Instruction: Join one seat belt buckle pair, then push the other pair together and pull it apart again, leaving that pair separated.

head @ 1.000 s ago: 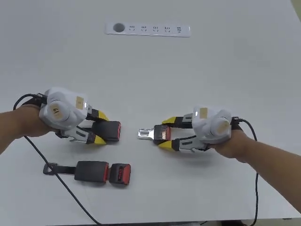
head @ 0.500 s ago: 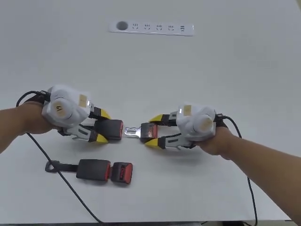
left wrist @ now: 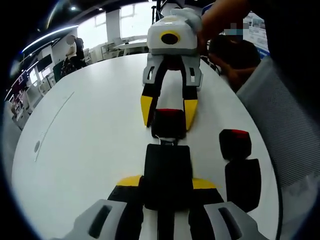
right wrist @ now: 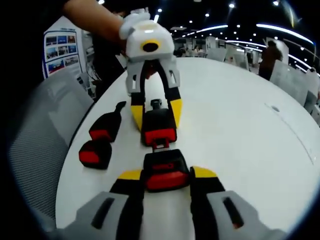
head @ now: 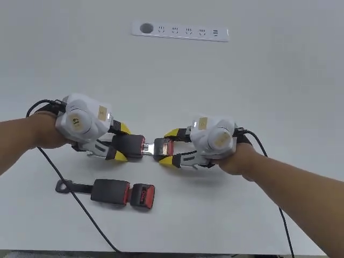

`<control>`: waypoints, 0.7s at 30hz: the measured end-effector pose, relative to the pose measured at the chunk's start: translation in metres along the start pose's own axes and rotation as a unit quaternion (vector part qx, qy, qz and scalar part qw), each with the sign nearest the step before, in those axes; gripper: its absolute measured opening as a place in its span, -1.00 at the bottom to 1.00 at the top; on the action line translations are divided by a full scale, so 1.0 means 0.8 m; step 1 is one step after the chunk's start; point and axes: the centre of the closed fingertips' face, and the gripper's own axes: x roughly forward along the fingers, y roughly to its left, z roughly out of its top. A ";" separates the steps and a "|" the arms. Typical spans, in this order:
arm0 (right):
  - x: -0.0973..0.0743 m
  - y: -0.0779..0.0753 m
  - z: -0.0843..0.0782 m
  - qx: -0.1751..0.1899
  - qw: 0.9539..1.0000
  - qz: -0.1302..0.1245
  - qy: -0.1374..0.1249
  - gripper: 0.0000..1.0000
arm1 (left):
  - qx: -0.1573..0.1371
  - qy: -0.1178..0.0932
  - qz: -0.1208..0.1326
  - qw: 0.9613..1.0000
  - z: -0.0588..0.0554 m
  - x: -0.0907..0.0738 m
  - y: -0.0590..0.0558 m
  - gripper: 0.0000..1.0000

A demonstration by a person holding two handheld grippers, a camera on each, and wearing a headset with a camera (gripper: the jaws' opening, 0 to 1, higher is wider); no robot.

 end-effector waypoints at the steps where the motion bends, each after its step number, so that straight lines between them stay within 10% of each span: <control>1: 0.000 0.000 0.000 0.002 1.000 0.001 0.002 -0.28 | 0.000 0.000 0.000 1.000 0.000 0.000 0.000 -0.30; 21: 0.021 0.001 0.013 0.010 1.000 -0.004 0.026 -0.29 | 0.004 0.006 -0.003 1.000 -0.001 0.001 -0.001 -0.31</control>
